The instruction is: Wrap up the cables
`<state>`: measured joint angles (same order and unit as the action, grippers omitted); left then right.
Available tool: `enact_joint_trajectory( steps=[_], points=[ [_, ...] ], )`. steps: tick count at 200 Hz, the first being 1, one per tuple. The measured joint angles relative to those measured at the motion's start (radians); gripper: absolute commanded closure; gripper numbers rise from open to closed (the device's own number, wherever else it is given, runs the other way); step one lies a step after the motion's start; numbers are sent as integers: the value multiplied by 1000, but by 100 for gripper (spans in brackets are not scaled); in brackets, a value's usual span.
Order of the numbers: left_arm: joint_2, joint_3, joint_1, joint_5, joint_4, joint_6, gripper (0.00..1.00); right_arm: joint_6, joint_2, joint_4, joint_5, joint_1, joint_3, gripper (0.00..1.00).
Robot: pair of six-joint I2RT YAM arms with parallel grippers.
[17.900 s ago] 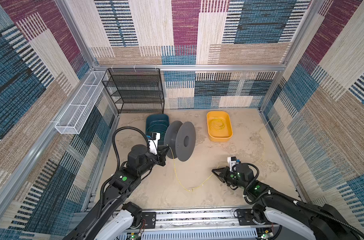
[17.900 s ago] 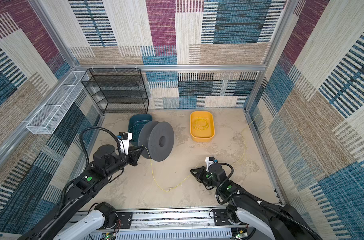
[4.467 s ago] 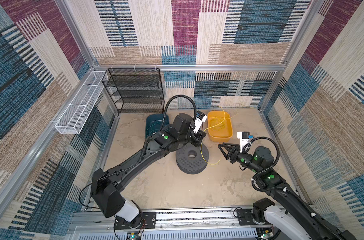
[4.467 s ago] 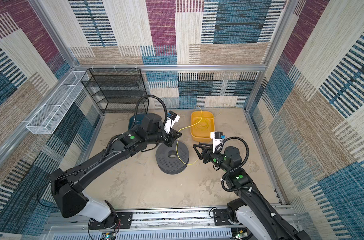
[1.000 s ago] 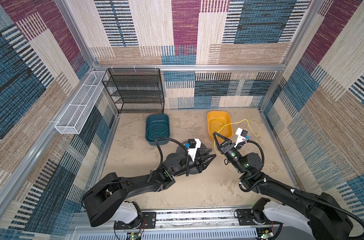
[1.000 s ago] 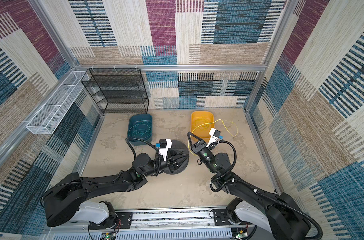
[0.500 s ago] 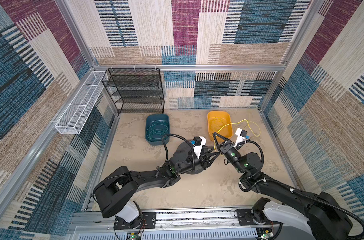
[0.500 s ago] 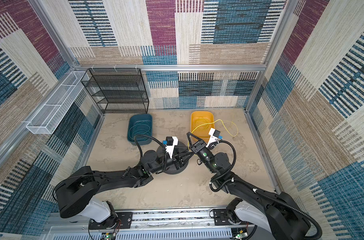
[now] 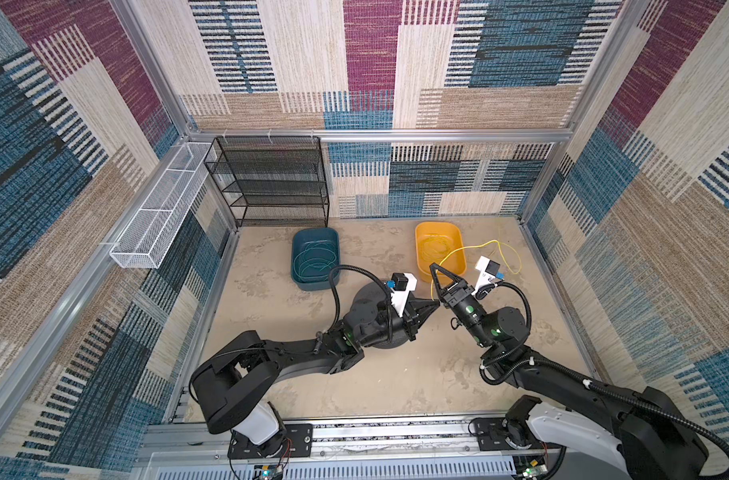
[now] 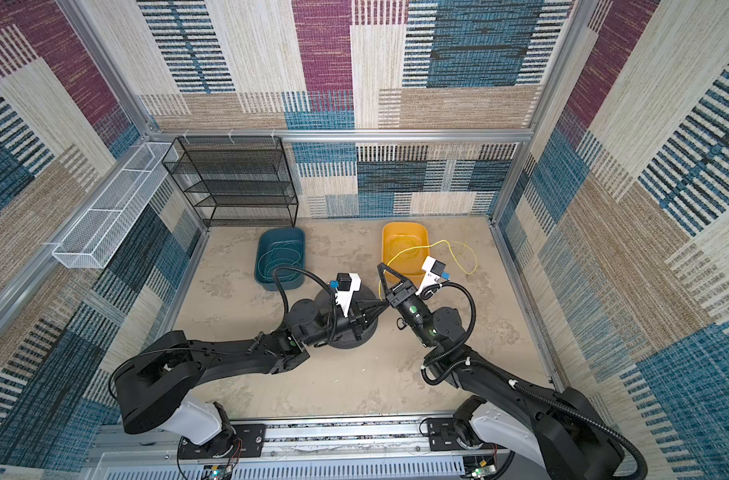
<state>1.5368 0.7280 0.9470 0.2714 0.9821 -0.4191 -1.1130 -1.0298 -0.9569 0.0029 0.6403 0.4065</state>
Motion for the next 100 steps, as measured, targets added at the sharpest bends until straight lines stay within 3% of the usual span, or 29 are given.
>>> enact_joint_trajectory(
  steps=[36, 84, 100],
  points=[
    [-113, 49, -3, -9, -266, 50, 100, 72, 16, 110, -29, -24, 58, 100],
    [-219, 167, -7, -60, -753, 159, 100, 186, -8, 298, -188, -109, 98, 100],
    [-229, 221, -10, -68, -910, 193, 100, 233, 0, 357, -225, -116, 99, 92]
  ],
)
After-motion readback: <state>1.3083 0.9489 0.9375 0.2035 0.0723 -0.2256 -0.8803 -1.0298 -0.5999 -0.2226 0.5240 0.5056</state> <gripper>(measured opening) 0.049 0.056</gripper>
